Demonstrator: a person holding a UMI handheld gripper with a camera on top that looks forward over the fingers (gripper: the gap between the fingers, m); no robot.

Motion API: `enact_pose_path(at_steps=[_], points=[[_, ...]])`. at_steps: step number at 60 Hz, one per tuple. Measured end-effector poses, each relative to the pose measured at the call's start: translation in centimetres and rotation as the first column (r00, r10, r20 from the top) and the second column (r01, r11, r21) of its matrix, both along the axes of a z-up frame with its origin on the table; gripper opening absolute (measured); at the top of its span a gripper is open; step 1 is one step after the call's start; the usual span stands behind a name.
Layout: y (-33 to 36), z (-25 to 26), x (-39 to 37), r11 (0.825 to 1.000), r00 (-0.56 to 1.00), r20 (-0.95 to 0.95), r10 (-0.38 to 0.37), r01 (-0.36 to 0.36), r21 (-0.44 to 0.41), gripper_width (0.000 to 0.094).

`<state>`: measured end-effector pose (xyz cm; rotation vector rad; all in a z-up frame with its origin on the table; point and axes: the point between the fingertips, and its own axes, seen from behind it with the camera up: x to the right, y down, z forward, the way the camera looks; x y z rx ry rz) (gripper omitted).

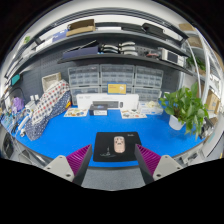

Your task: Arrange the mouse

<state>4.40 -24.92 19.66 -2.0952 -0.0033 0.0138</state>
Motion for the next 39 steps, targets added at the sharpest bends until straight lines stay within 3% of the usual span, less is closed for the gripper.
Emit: enact_pose_path(at_steps=[25, 39], points=[[-5.4, 4.4, -3.6, 0.996, 0.999, 0.006, 0.051, -0.051, 0.078, 0.0863], [-6.1, 3.8, -4.5, 0.996, 0.998, -0.006, 0.058, -0.058, 0.069, 0.0864]])
